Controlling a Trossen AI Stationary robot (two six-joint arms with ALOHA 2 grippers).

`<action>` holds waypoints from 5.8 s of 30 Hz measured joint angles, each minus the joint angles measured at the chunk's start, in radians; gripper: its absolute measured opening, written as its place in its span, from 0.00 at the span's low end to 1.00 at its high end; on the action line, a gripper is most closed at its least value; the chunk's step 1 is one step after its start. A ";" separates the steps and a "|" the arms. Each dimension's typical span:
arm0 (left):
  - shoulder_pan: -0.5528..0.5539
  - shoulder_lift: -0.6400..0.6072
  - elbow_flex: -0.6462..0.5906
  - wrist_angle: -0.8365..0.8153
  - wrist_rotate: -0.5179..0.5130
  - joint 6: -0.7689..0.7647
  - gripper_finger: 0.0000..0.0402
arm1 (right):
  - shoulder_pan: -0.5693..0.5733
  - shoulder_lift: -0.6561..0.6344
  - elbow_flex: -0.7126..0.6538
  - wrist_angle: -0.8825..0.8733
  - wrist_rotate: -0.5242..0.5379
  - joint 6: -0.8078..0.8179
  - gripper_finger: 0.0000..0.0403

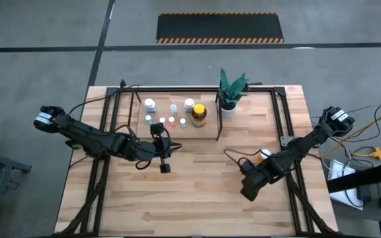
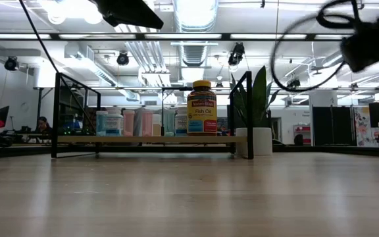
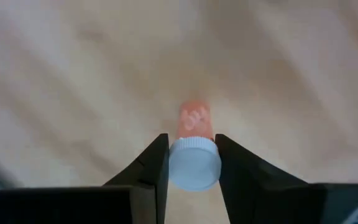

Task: Pick and place medicine bottles onto shelf by color
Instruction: Put the pink medicine bottle on the shelf

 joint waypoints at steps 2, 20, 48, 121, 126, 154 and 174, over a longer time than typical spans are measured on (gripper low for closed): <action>0.000 0.006 0.000 0.006 0.000 -0.036 0.02 | -0.014 0.000 0.000 0.130 0.013 -0.060 0.24; -0.082 0.070 -0.046 0.158 -0.033 -0.062 0.02 | -0.374 0.046 0.339 0.327 0.284 -1.088 0.25; -0.083 -0.153 -0.104 0.053 -0.193 0.083 0.02 | -0.835 0.692 1.142 -0.550 0.066 -1.733 0.26; -0.084 -0.214 -0.179 0.052 -0.192 0.082 0.02 | -0.644 0.642 1.130 -0.549 0.163 -1.506 0.27; -0.084 -0.214 -0.179 0.048 -0.192 0.082 0.02 | -0.673 0.645 1.117 -0.521 0.163 -1.508 0.27; -0.104 -0.282 -0.215 0.045 -0.192 0.054 0.02 | -0.717 0.654 1.051 -0.486 0.190 -1.526 0.28; -0.104 -0.281 -0.215 0.047 -0.191 0.054 0.02 | -0.739 0.659 1.042 -0.454 0.190 -1.518 0.42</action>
